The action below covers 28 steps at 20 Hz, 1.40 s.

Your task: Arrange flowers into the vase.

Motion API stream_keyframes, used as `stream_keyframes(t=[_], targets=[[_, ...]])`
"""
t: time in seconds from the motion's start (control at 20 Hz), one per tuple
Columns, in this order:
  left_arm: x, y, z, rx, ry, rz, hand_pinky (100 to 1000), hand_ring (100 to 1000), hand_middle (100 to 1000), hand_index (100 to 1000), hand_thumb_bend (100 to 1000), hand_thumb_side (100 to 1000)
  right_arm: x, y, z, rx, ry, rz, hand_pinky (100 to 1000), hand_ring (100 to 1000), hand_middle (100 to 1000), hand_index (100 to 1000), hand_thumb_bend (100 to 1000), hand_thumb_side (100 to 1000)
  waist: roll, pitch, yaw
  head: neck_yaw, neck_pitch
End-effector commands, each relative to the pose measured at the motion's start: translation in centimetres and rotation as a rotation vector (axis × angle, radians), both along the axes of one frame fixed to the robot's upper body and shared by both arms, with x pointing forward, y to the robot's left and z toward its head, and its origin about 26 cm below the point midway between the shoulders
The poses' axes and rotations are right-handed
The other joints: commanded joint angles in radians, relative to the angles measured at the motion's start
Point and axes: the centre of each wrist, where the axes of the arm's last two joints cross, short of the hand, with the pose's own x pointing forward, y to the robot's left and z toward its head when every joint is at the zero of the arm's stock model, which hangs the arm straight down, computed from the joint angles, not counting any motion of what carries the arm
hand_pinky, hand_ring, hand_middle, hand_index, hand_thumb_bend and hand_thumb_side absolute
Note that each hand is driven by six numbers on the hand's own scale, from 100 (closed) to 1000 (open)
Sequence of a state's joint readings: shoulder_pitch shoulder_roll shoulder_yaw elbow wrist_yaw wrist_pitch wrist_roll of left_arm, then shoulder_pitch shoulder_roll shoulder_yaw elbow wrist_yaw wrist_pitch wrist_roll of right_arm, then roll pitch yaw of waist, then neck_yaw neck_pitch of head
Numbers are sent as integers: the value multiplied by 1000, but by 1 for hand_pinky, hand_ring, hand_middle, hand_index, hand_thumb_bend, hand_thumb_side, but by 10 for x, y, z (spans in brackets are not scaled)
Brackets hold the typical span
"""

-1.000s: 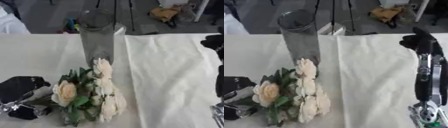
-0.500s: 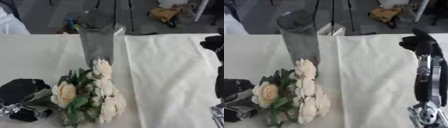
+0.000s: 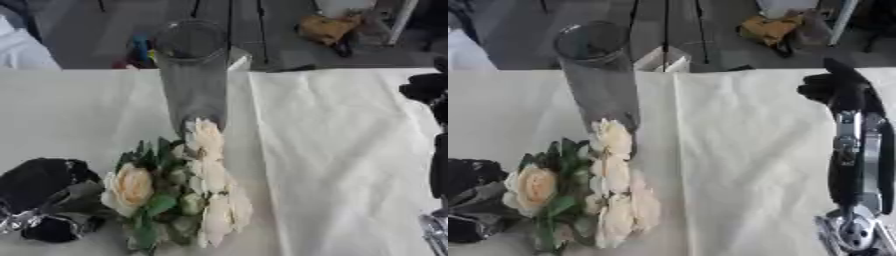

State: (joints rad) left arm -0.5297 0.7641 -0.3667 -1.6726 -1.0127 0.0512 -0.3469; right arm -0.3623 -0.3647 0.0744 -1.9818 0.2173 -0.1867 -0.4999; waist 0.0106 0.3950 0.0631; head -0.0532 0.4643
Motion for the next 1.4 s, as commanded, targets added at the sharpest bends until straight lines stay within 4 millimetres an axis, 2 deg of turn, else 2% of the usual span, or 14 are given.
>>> stream_keyframes(t=[0.05, 0.2, 0.5, 0.55, 0.75, 0.8, 1.0, 1.1, 1.4], targets=[[1, 1, 8, 12, -34, 0, 504, 603, 609, 767, 307, 611, -2, 0, 8, -6, -29, 10, 708, 648, 625, 835, 100, 1000, -3, -3, 1, 4, -12], [1, 1, 7, 8, -27, -1, 485, 586, 594, 760, 286, 606, -2, 0, 8, -6, -29, 9, 708, 648, 625, 835, 100, 1000, -3, -3, 1, 4, -12], [1, 0, 7, -1, -21, -5, 457, 563, 574, 738, 182, 589, -2, 0, 8, -6, -27, 9, 709, 648, 624, 836, 100, 1000, -3, -2, 0, 5, -14], [1, -1, 7, -4, -23, -5, 425, 537, 554, 717, 151, 585, -2, 0, 8, -6, -27, 9, 709, 648, 624, 836, 100, 1000, -3, -2, 0, 5, -15], [2, -1, 6, -18, -26, -7, 315, 458, 496, 639, 132, 586, -2, 0, 8, -6, -25, 8, 709, 648, 624, 836, 100, 1000, -3, -2, 0, 5, -16], [2, -1, 6, -21, -27, -7, 239, 404, 457, 593, 135, 590, -2, 0, 8, -6, -24, 8, 709, 648, 624, 836, 100, 1000, -3, -2, 0, 5, -16], [3, -1, 5, -30, -27, -3, 112, 280, 349, 502, 130, 602, -3, 0, 7, -6, -22, 8, 709, 648, 623, 836, 100, 1000, -3, -1, 0, 7, -17], [4, -1, 5, -39, -30, 2, 100, 225, 294, 460, 111, 605, -3, 0, 7, -6, -22, 8, 710, 648, 623, 836, 100, 1000, -4, -2, 0, 8, -18], [9, -2, 1, -75, -34, 15, 100, 163, 228, 391, 100, 600, -3, 0, 7, -4, -20, 7, 710, 648, 622, 836, 100, 1000, -7, -2, 1, 11, -22]])
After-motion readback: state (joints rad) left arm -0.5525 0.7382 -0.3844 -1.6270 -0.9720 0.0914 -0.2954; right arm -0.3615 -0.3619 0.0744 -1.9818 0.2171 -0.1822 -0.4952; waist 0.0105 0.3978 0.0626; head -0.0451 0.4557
